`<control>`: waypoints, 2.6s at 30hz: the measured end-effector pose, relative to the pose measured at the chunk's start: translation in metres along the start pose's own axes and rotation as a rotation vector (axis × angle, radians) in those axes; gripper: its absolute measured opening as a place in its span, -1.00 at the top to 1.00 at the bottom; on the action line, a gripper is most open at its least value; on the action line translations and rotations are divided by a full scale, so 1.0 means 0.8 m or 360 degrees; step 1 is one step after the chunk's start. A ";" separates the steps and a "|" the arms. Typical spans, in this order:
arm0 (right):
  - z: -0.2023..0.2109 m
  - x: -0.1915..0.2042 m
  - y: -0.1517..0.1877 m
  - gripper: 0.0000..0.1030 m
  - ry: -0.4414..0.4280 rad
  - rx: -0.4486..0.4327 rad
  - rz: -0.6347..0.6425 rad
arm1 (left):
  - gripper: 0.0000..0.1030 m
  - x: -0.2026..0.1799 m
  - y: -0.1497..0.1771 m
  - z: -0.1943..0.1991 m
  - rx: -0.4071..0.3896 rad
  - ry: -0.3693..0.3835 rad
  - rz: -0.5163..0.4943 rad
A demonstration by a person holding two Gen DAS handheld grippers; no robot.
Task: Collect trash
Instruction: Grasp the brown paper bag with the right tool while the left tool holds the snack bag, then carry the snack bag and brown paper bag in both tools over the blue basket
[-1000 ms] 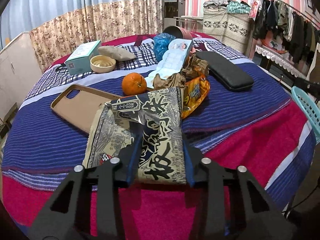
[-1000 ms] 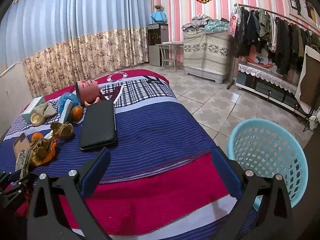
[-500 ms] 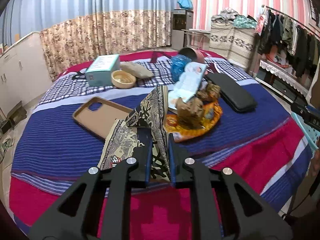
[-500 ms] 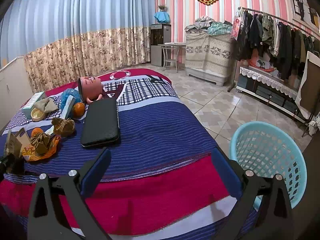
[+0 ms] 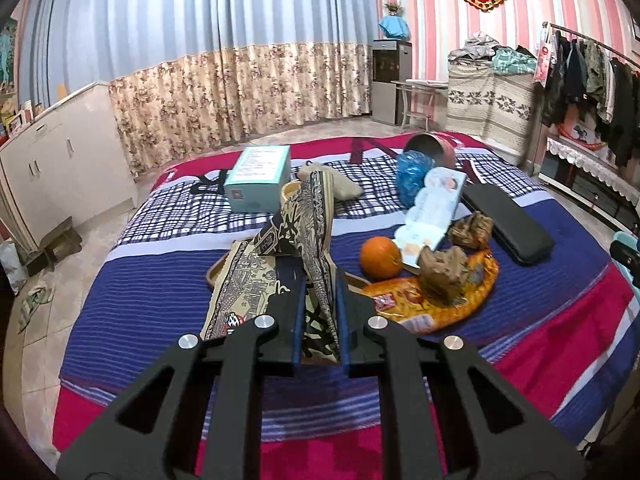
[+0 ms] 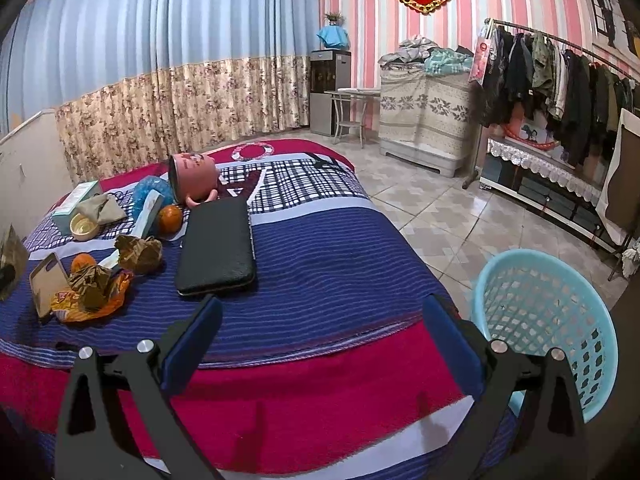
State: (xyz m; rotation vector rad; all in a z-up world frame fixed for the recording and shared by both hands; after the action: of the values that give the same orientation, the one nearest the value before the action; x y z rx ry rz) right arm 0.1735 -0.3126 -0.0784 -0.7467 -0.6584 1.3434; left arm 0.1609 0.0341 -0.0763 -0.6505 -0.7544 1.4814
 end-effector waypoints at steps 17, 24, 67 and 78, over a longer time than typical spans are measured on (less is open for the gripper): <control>-0.003 0.069 0.001 -0.90 -0.0070 0.0010 0.0149 | 0.77 0.037 -0.002 -0.010 -0.0014 -0.0002 0.0010; -0.009 0.111 0.001 -0.90 -0.0176 0.0039 0.0191 | 0.77 0.064 0.001 -0.020 -0.0005 -0.0010 0.0030; 0.068 -0.104 -0.032 0.20 0.0092 -0.0172 -0.0095 | 0.77 -0.176 -0.070 0.043 -0.0173 0.0468 -0.0311; 0.064 -0.260 -0.002 0.20 0.0351 -0.0155 -0.0394 | 0.77 -0.356 -0.068 0.076 -0.0209 0.0753 -0.0525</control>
State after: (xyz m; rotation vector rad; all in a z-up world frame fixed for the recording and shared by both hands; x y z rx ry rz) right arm 0.1096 -0.5143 -0.0452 -0.8487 -0.6202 0.9927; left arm 0.1625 -0.2547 -0.0092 -0.8897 -0.5577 0.9321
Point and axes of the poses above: each gripper's, at about its wrist camera, not at the fingertips, and z roughly against the way its jaws point, x to its left, y to its underside, the point moved 7 cm from there along -z, roughly the way its jaws point, and after that the axes turned 4 degrees about x, right-handed, at the moved point
